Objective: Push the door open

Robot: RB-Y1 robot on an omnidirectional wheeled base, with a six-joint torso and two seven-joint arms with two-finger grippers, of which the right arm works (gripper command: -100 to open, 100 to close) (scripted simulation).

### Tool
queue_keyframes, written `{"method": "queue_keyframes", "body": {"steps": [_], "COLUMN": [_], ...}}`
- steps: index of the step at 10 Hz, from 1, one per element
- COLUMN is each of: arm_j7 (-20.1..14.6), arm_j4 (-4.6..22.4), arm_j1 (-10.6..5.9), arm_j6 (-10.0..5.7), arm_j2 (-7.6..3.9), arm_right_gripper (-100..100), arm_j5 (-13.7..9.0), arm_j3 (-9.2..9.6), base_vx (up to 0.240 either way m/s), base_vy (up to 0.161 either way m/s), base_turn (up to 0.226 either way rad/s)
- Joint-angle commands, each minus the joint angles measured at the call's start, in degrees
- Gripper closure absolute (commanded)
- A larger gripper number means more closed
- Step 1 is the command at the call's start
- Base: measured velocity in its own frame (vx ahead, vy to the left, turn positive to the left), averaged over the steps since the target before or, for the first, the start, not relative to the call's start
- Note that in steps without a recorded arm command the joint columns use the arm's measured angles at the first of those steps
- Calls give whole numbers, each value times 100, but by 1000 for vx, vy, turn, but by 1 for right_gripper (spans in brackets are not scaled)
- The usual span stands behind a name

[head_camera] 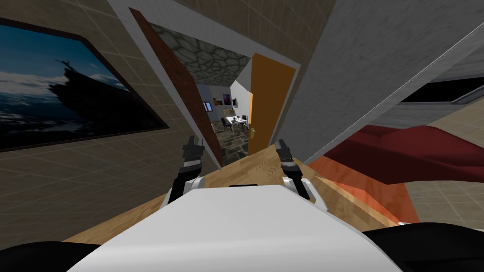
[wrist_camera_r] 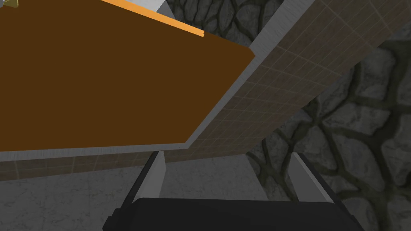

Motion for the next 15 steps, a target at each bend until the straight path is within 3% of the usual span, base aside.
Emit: {"method": "queue_keyframes", "body": {"steps": [1, 15], "arm_j7": [-199, -1929], "arm_j4": [194, 1851], "arm_j1": [-23, -408], "arm_j6": [-86, -600], "arm_j2": [-45, -536], "arm_right_gripper": [-100, -100], "arm_j5": [112, 1082], "arm_j3": [-50, -546], "base_vx": [120, 98], "base_vy": [-10, -11], "base_turn": [53, 58]}}
